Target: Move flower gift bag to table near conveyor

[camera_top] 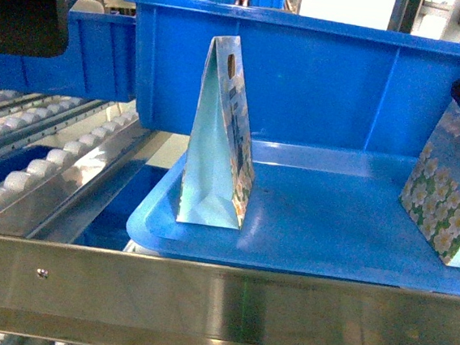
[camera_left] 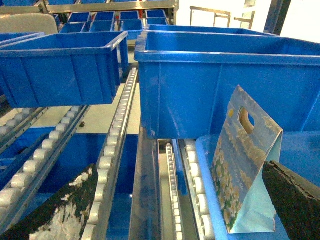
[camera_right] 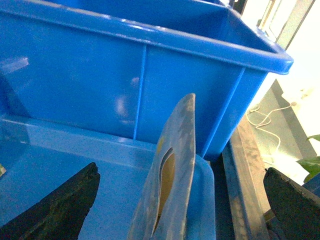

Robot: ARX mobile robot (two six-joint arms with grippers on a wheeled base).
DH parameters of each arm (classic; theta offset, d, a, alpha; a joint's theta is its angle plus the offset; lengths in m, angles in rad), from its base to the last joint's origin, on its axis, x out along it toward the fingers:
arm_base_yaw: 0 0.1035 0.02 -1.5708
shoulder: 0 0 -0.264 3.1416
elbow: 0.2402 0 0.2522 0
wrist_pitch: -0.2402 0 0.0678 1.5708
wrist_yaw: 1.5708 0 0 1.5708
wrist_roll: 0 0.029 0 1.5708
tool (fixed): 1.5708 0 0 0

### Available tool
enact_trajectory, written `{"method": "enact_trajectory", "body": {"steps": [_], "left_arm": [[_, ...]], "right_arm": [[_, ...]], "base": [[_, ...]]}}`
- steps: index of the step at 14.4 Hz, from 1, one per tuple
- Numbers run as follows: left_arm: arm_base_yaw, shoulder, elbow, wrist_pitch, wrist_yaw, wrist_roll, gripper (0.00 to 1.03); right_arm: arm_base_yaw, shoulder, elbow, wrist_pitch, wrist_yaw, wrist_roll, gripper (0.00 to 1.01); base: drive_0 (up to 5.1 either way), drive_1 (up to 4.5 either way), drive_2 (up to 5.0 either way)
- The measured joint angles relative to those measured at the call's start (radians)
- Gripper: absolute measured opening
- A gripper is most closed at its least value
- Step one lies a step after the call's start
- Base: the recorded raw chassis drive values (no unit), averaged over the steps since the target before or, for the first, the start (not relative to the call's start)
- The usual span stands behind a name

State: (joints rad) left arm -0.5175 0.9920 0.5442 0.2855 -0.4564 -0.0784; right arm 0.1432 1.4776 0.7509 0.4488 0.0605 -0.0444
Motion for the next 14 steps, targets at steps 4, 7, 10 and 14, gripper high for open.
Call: {"method": "enact_trajectory", "body": {"steps": [4,7,10,14], "left_arm": [[0.000,0.000,0.000,0.000,0.000,0.000,0.98],[0.000,0.000,0.000,0.000,0.000,0.000,0.98],[0.000,0.000,0.000,0.000,0.000,0.000,0.98],[0.000,0.000,0.000,0.000,0.000,0.000,0.98]], "right_arm": [[0.009,0.014,-0.029,0.047,-0.026,-0.007,0.98],[0.009,0.014,-0.029,0.046,-0.024,-0.009,0.71],[0.009,0.014,-0.029,0.046,-0.024,-0.009,0.36],[0.010,0.012,-0.029,0.047,-0.024,-0.009,0.02]], "base": [[0.0,0.00,0.0],[0.0,0.00,0.0],[0.0,0.00,0.0],[0.0,0.00,0.0]]}}
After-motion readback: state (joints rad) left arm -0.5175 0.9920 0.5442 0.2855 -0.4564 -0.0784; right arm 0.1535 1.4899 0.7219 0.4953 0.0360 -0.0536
